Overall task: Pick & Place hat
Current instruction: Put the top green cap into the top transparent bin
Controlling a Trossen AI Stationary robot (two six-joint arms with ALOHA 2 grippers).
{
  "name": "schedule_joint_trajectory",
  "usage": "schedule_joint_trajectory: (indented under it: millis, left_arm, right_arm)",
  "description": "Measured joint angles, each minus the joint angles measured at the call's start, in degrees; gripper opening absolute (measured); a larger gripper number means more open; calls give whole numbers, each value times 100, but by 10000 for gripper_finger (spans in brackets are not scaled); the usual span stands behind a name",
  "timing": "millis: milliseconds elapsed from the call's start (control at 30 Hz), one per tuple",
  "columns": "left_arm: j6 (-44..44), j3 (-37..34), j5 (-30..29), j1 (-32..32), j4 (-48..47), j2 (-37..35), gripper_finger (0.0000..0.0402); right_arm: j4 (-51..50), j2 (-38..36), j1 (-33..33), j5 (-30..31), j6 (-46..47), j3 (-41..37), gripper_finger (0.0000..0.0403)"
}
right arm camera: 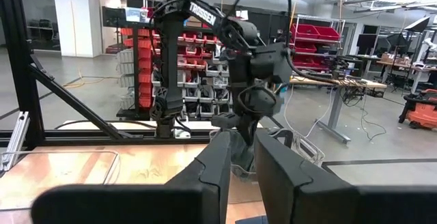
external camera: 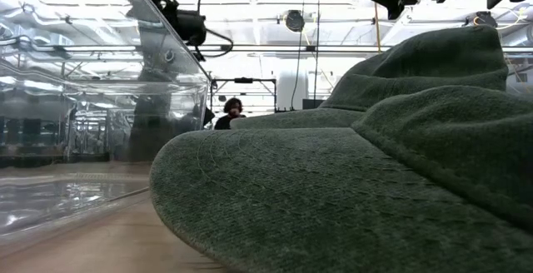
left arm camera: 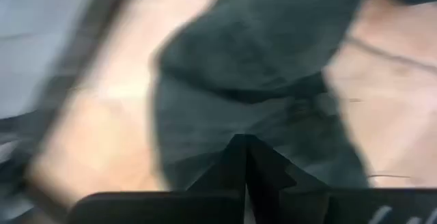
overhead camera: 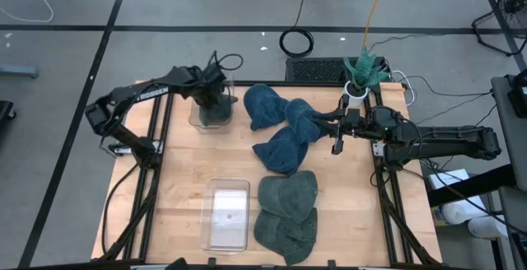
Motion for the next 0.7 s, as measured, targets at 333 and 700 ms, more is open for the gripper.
schedule_joint_trajectory:
  millis: [333,700]
  left_arm:
    - [21,-416,-672,300,111,645,4]
    - [-193,-413,-2882,-192,277,948,6]
  right_arm:
    - [-2,0,-1,0,2,0,54]
    - [0,0,-1,0,0,0,54]
